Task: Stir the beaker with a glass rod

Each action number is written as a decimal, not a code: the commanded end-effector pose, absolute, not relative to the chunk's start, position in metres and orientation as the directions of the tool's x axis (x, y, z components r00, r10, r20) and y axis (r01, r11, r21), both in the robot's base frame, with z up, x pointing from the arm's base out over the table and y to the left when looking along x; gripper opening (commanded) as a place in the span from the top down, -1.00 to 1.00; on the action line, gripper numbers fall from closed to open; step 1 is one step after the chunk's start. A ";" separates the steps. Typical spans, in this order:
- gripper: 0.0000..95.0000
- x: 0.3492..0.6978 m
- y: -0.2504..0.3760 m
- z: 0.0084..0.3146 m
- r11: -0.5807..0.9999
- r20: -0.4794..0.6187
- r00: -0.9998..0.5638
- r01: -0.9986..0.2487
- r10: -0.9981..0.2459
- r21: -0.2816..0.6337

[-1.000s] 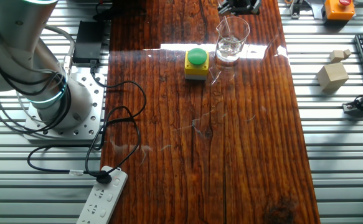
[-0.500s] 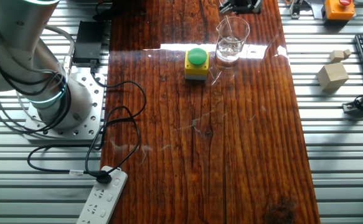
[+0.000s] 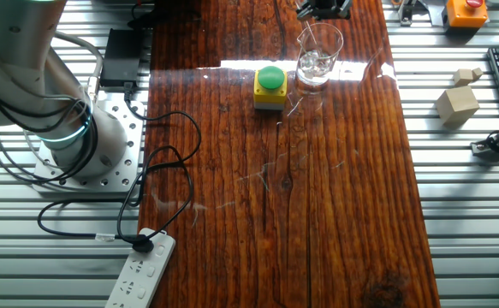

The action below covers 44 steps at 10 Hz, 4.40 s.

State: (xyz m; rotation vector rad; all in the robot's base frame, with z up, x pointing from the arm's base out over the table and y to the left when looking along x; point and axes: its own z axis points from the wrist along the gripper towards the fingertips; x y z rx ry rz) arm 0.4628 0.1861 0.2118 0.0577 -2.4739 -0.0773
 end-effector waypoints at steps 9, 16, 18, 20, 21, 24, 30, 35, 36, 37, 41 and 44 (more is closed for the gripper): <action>1.00 0.453 0.190 0.204 0.998 0.575 -0.817 0.009 -0.030 0.064; 1.00 0.452 0.195 0.205 0.998 0.547 -0.837 0.023 -0.012 0.057; 1.00 0.449 0.195 0.205 0.998 0.522 -0.853 0.024 -0.009 0.057; 1.00 0.444 0.195 0.203 0.998 0.502 -0.865 0.023 -0.010 0.059; 1.00 0.444 0.195 0.204 0.998 0.502 -0.865 0.022 -0.011 0.059; 1.00 0.442 0.195 0.203 0.998 0.500 -0.866 0.022 -0.011 0.060; 1.00 0.435 0.196 0.200 0.998 0.490 -0.871 0.023 -0.008 0.057; 1.00 0.432 0.199 0.195 0.998 0.486 -0.874 0.025 -0.004 0.054; 1.00 0.432 0.200 0.194 0.998 0.486 -0.874 0.025 -0.004 0.053; 1.00 0.432 0.200 0.194 0.998 0.486 -0.874 0.025 -0.004 0.052; 1.00 0.433 0.199 0.191 0.998 0.482 -0.876 0.021 -0.007 0.053; 1.00 0.433 0.199 0.189 0.998 0.479 -0.878 0.019 -0.009 0.055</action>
